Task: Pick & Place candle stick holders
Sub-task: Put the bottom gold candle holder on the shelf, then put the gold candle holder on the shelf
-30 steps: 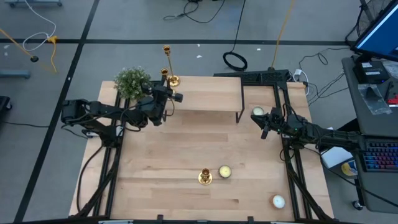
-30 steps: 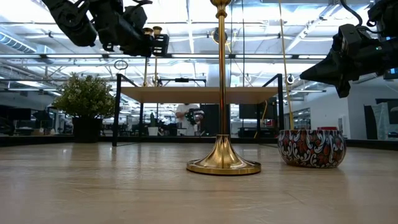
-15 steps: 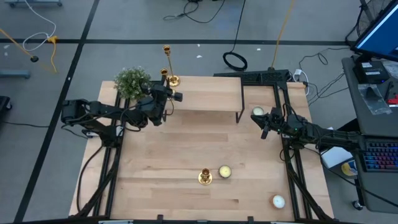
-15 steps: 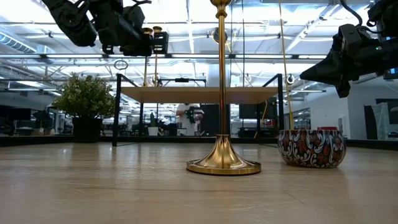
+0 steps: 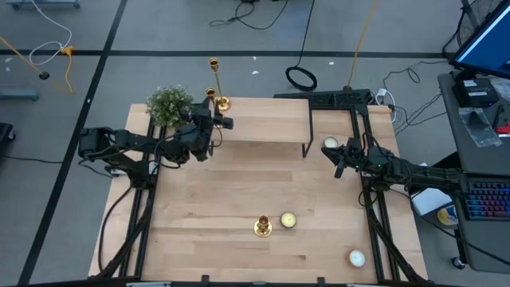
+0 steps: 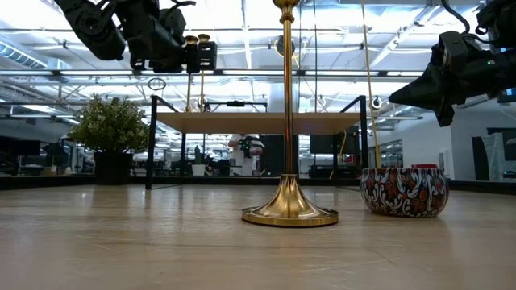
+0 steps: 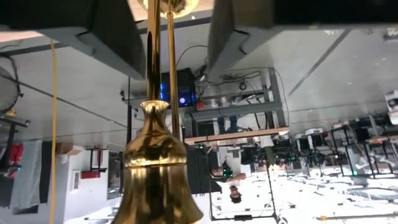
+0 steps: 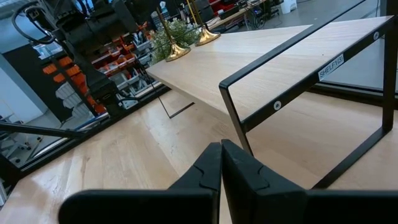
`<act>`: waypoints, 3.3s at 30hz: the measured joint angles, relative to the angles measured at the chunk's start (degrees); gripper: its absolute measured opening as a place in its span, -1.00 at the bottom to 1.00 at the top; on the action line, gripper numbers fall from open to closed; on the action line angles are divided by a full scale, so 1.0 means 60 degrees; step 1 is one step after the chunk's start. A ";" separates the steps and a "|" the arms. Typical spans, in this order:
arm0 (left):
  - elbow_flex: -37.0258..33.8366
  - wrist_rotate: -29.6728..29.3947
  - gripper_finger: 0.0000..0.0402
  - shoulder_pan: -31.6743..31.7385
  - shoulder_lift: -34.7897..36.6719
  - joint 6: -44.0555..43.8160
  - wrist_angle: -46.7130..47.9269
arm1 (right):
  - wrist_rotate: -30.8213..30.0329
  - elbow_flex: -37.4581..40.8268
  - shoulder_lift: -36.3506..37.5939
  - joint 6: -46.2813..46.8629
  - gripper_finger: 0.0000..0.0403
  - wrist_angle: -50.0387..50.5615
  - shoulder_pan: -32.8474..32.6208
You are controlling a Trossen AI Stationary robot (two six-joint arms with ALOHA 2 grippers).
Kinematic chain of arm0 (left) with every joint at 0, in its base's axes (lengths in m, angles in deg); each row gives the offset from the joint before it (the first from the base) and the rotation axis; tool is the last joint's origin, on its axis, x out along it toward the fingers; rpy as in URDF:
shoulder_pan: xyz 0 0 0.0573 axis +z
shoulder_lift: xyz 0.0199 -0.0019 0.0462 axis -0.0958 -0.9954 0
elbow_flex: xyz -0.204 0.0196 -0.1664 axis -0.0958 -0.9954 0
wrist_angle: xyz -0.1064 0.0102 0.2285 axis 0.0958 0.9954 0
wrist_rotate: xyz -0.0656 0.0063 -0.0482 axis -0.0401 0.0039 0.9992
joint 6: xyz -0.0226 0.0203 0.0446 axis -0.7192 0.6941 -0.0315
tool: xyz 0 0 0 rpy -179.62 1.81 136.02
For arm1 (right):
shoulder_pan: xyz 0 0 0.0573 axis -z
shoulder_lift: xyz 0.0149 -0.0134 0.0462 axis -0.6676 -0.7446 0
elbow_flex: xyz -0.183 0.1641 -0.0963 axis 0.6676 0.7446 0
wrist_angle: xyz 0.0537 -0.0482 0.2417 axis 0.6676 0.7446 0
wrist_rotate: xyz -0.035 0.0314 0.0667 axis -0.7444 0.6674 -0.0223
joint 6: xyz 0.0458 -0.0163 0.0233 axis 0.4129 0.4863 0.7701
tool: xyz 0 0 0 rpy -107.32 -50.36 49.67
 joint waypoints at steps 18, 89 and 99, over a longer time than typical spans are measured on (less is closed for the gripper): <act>0.0005 -0.0230 0.27 -0.1165 0.0323 0.0989 -0.0236 | 0.0003 0.0000 0.0000 0.0000 -0.98 0.0000 0.0000; 0.2688 0.6375 0.27 -0.7329 -0.2728 -0.5381 0.6091 | -0.0007 0.0000 0.0000 -0.1013 -0.98 0.0254 0.0003; 0.2688 0.6583 0.27 -0.7155 -0.2908 -0.5384 0.6179 | -0.0006 0.0000 0.0000 -0.1013 -0.98 0.0317 0.0002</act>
